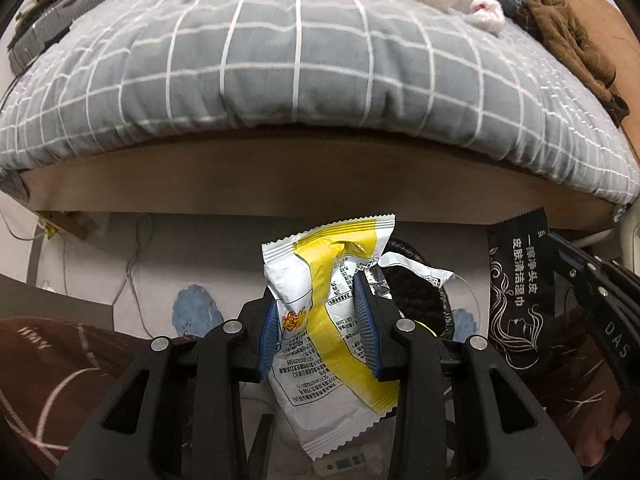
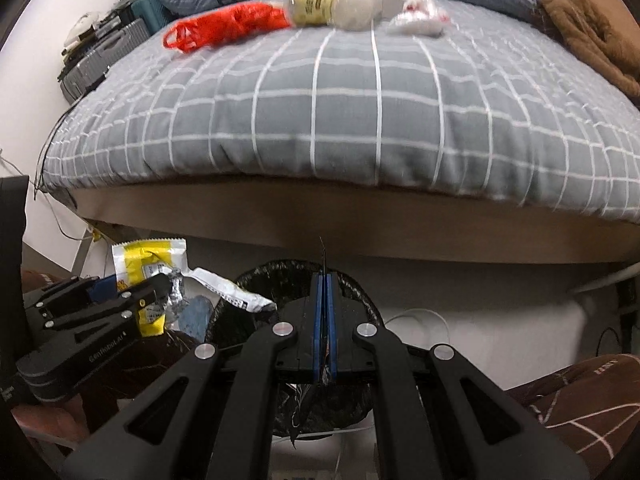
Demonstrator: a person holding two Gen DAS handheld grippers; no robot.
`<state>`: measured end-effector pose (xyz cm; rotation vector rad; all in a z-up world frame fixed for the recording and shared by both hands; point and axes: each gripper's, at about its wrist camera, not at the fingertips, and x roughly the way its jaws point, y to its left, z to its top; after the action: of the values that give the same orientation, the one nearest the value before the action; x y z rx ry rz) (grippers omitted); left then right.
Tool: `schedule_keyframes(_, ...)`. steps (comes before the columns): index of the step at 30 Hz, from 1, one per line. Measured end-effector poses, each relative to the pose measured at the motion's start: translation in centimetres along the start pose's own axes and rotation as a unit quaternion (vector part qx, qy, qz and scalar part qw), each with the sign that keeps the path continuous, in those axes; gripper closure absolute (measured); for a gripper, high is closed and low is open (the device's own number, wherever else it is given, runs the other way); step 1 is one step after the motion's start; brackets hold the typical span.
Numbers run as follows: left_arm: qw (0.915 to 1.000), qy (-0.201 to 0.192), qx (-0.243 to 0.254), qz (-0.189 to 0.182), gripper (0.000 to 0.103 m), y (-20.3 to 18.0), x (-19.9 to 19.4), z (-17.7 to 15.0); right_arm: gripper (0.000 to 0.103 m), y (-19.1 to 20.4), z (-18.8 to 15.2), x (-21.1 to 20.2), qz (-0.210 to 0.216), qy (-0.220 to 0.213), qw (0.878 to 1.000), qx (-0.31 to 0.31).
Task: Collect trash
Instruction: 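Carry the wrapper and sachet down toward the trash bin, then open the right gripper over the bin while the left releases the wrapper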
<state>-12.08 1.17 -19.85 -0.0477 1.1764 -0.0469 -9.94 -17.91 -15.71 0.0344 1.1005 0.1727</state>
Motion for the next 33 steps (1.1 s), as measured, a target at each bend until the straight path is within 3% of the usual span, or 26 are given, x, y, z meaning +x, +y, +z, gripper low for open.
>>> schedule_keyframes(10, 0.9994, 0.025, -0.020, 0.014, 0.069, 2.1, 3.2, -0.4, 0.101, 0.8, -0.9, 4.4, 0.008, 0.048, 0.999, -0.010)
schedule_keyframes(19, 0.9985, 0.035, -0.037, 0.022, 0.069, 3.7, 3.8, -0.6, 0.098, 2.6, -1.2, 6.1, 0.007, 0.064, 0.998, -0.028)
schedule_keyframes(24, 0.9988, 0.032, -0.032, 0.019, 0.069, 2.8, 3.2, -0.4, 0.068, 2.6, -1.3, 6.0, -0.002, 0.052, 0.998, -0.031)
schedule_keyframes(33, 0.9993, 0.037, 0.001, 0.003, 0.069, 0.2, 3.9, -0.6, 0.032, -1.1, -1.6, 3.7, -0.040, 0.025, 0.999, -0.008)
